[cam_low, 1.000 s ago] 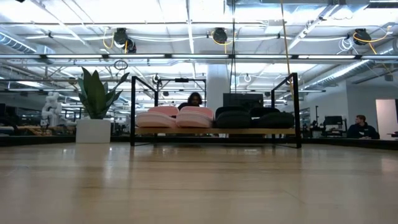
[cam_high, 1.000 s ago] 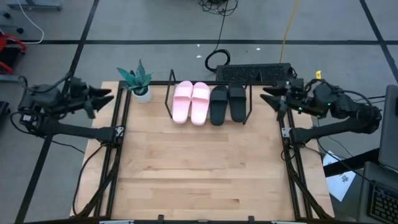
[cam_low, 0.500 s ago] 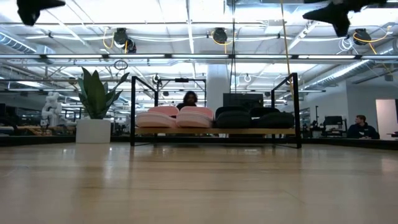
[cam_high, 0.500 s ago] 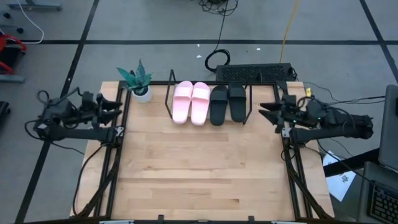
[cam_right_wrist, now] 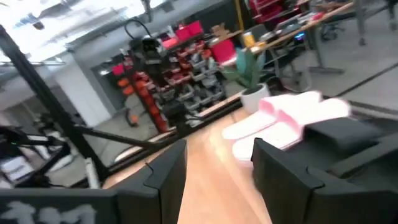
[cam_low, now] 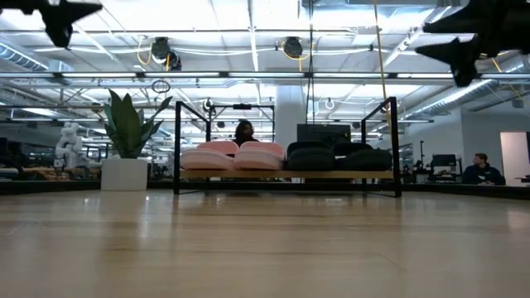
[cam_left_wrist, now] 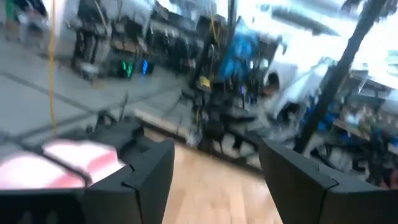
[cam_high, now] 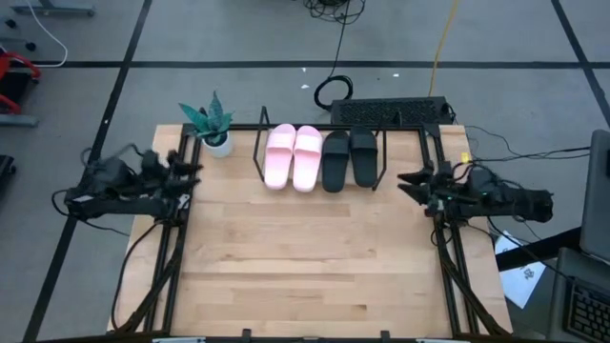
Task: Pick and place slides into the shelf
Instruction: Return to Home Position
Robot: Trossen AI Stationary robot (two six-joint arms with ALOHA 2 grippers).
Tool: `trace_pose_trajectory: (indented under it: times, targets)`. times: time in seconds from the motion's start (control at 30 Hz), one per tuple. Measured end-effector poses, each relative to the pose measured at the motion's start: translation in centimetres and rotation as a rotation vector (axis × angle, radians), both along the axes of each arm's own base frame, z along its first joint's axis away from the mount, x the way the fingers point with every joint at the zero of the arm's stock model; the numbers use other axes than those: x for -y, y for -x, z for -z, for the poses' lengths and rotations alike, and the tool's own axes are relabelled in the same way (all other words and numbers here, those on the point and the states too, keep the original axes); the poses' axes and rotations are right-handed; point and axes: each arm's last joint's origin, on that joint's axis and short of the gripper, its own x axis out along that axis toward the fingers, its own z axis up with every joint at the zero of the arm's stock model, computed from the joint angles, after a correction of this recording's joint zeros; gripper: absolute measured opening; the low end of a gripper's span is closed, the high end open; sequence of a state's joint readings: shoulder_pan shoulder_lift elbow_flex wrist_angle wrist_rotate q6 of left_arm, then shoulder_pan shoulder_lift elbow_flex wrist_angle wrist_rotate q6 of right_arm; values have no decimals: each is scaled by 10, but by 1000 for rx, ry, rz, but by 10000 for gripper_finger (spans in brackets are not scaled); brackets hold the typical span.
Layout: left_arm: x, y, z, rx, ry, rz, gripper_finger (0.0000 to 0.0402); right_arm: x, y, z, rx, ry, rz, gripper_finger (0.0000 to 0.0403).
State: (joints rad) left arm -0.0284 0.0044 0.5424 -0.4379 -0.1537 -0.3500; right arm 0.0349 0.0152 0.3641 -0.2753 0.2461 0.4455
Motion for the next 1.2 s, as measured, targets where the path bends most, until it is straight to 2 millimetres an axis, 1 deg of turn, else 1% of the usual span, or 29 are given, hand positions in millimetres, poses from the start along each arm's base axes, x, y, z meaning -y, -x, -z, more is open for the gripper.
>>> trace_pose_trajectory:
  times: [0.1,0.17,0.23,0.33,0.43,0.53,0.6,0.7,0.83,1.03,1.2]
  targets:
    - [2,-14,15,-40,12,52,237,-2,-12,21,20,-12,-61,173]
    - [2,-21,25,-57,19,53,237,-4,-17,33,37,-28,-105,173]
    - [2,-27,31,-31,23,60,237,-4,-20,45,16,-54,-117,173]
    - [3,-35,44,-38,8,62,237,-4,-24,62,-40,-89,-121,173]
    - [4,-40,53,-36,6,85,237,-6,-25,66,-34,-96,-161,173]
    - [5,-47,69,-86,9,113,237,-7,-26,69,-48,-97,-199,173]
    - [5,-50,76,-84,7,112,237,-7,-26,71,-55,-98,-223,173]
    - [5,-55,88,-80,-11,108,237,-8,-26,72,-57,-98,-229,173]
    - [5,-59,99,-94,-16,110,237,-8,-26,73,-60,-91,-229,173]
    - [5,-58,102,-137,-76,107,237,-7,-27,73,-65,-48,-220,173]
    - [5,-58,104,-157,-73,113,237,-7,-27,73,-65,-29,-197,173]
